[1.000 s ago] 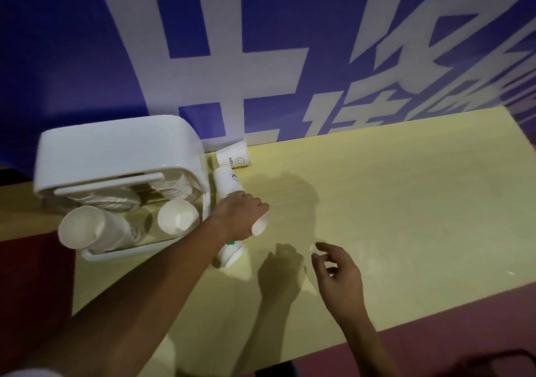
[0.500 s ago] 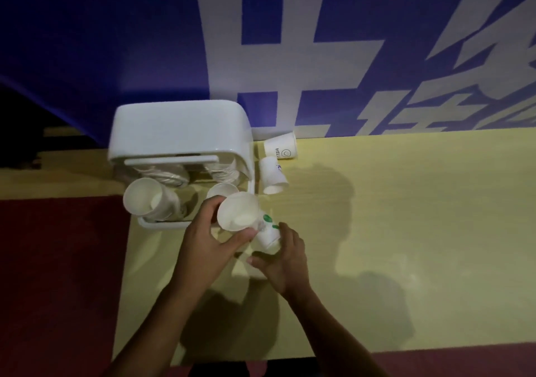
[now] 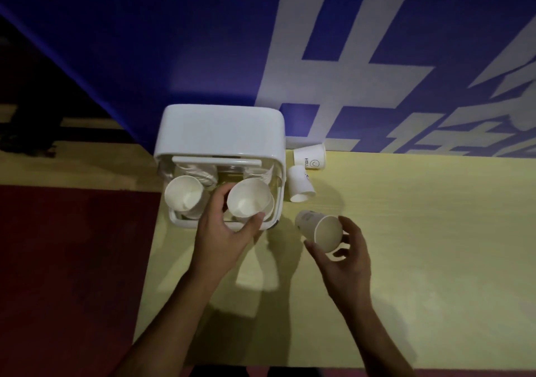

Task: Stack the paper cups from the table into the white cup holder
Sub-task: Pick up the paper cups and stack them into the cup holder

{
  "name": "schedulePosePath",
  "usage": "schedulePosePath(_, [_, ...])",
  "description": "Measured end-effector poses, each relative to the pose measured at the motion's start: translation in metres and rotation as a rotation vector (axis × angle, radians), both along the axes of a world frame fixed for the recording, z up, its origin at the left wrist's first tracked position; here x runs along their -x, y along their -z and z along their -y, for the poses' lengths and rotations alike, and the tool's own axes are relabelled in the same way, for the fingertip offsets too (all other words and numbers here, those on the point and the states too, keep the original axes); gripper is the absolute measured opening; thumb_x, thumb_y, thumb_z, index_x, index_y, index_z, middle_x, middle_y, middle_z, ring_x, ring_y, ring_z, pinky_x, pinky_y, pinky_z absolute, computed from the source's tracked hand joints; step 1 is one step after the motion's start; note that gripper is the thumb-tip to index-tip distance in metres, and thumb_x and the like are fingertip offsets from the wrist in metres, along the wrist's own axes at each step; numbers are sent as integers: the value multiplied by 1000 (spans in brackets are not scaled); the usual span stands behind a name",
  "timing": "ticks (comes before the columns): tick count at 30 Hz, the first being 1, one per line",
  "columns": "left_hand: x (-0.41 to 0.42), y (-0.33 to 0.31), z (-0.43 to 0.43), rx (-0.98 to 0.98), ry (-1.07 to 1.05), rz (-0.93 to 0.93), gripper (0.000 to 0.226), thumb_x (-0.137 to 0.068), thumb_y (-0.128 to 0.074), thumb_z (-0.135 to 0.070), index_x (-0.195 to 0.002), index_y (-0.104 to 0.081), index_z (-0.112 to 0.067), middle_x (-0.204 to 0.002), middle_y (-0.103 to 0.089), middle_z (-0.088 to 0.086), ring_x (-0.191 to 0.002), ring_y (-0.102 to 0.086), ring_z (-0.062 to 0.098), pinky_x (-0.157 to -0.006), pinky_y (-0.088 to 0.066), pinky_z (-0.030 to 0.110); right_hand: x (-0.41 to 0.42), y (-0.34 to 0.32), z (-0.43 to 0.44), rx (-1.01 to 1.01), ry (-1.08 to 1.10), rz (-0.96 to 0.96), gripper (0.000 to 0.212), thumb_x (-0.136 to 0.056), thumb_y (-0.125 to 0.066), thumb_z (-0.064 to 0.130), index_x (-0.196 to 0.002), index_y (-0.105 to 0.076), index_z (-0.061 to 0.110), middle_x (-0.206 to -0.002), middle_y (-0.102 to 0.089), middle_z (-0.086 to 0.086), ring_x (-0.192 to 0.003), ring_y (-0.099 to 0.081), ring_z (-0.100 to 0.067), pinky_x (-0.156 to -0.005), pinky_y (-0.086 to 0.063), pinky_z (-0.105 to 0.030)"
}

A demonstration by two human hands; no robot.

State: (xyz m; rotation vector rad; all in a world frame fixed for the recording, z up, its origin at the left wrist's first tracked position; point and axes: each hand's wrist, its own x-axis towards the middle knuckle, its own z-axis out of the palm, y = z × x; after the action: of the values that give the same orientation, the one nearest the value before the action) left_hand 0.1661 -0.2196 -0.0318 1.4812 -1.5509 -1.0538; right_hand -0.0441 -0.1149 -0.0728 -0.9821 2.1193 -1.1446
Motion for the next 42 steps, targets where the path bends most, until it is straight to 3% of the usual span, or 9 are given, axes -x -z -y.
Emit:
schedulePosePath(4, [5, 9, 15, -17, 36, -3, 71, -77, -88, -35, -139, -53, -30, -132, -61, -18, -123, -57, 2, -97, -48, 18, -6, -27, 8, 60, 6, 51, 74, -69, -93, 34, -133, -56, 33, -126, -59, 23, -101, -62, -8, -74, -53, -30])
schedulePosePath(8, [2, 27, 24, -23, 130, 56, 69, -79, -88, -36, -139, -55, -34, -137, -60, -15, -127, -55, 9, -100, -51, 30, -11, -40, 11, 79, 34, 81, 72, -70, -93, 32, -132, -57, 33, -126, -61, 18, -103, -62, -10, -75, -54, -29])
schedulePosePath(13, [3, 42, 29, -63, 199, 209, 80, -76, -87, -45, -146, -50, -36, -133, -52, -23, -120, -50, 1, -95, -42, 21, -17, -49, 21, 106, 8, 35, 72, -70, -92, 31, -132, -56, 31, -125, -58, 25, -102, -61, -8, -72, -52, -20])
schedulePosePath(19, [3, 60, 30, -209, 222, 190, 77, -80, -83, -46, -148, -48, -37, -145, -57, -13, -133, -53, 8, -111, -46, 34, -33, -64, 49, 180, -127, -63, 76, -73, -89, 44, -138, -56, 24, -129, -57, 23, -109, -61, -9, -74, -53, -23])
schedulePosePath(24, [-3, 53, 29, -351, 237, 25, 95, -64, -78, -66, -149, -41, -43, -148, -54, -10, -135, -55, 14, -110, -48, 43, -52, -53, 75, 147, -310, -117, 74, -75, -89, 41, -138, -55, 21, -132, -58, 14, -117, -58, -9, -81, -50, -19])
schedulePosePath(28, [-13, 58, 24, -312, 294, 183, 112, -73, -90, -33, -158, -18, -48, -139, -55, -21, -128, -54, 0, -106, -46, 24, -59, -25, 85, 44, -416, -186, 81, -73, -88, 48, -142, -54, 20, -137, -58, 6, -124, -55, -13, -98, -53, -35])
schedulePosePath(30, [-21, 62, 23, -331, 298, 194, 113, -74, -88, -32, -158, -14, -52, -142, -55, -17, -132, -52, 1, -109, -46, 30, -64, -14, 90, 10, -428, -205, 83, -71, -87, 51, -141, -55, 20, -136, -59, 4, -122, -54, -14, -100, -51, -35])
schedulePosePath(34, [-24, 56, 26, -357, 351, 179, 96, -79, -76, -30, -157, -22, -47, -137, -59, -14, -128, -56, 5, -105, -52, 43, -68, 8, 98, -48, -416, -184, 82, -71, -84, 56, -141, -56, 23, -138, -60, 7, -123, -53, -17, -102, -47, -34])
schedulePosePath(42, [-20, 57, 19, -307, 332, 224, 88, -83, -69, -15, -154, -29, -49, -133, -62, -15, -120, -60, 7, -96, -56, 37, -67, 26, 98, -57, -419, 6, 75, -78, -84, 48, -144, -52, 31, -142, -58, 13, -131, -52, -7, -108, -47, -37])
